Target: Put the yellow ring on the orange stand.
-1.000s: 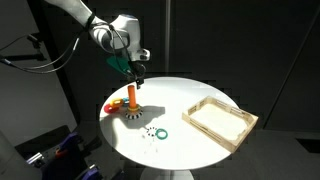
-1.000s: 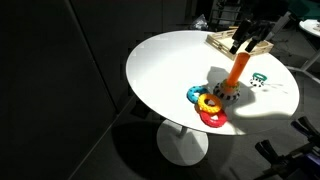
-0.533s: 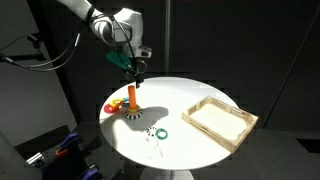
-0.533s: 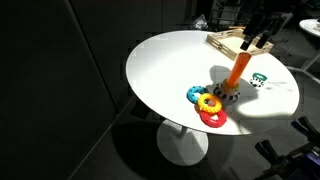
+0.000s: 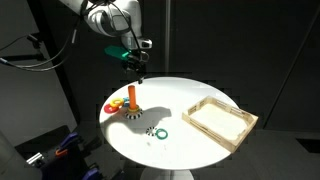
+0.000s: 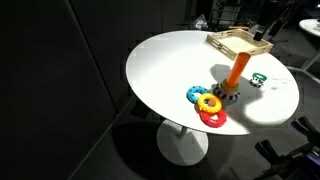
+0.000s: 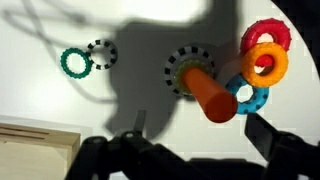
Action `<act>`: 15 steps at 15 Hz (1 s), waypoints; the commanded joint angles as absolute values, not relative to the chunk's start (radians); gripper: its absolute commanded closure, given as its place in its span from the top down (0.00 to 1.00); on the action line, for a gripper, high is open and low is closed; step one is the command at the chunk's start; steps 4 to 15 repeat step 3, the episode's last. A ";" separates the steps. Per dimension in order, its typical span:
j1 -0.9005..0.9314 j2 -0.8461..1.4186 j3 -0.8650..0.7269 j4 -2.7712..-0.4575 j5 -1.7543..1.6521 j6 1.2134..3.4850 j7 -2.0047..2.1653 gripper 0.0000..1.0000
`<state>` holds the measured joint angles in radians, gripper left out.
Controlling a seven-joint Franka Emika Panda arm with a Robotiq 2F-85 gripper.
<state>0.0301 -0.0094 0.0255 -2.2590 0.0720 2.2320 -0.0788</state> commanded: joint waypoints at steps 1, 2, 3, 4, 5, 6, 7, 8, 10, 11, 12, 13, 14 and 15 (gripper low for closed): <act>0.030 -0.007 0.026 -2.258 0.072 2.229 -0.078 1.00; 0.030 -0.004 0.027 -2.258 0.072 2.230 -0.078 1.00; 0.030 -0.002 0.027 -2.258 0.072 2.230 -0.078 1.00; 0.030 -0.002 0.027 -2.258 0.072 2.230 -0.078 1.00; 0.030 -0.002 0.027 -2.258 0.072 2.230 -0.078 1.00; 0.030 -0.002 0.027 -2.258 0.072 2.230 -0.078 1.00; 0.030 -0.002 0.027 -2.258 0.072 2.230 -0.078 1.00; 0.030 -0.002 0.027 -2.258 0.072 2.230 -0.078 1.00; 0.030 -0.002 0.027 -2.258 0.072 2.230 -0.078 1.00; 0.030 -0.002 0.027 -2.258 0.072 2.230 -0.078 1.00; 0.030 -0.002 0.027 -2.258 0.072 2.230 -0.078 1.00; 0.030 -0.002 0.027 -2.258 0.072 2.230 -0.078 1.00; 0.030 -0.002 0.027 -2.258 0.072 2.230 -0.078 1.00; 0.030 -0.002 0.027 -2.258 0.072 2.230 -0.078 1.00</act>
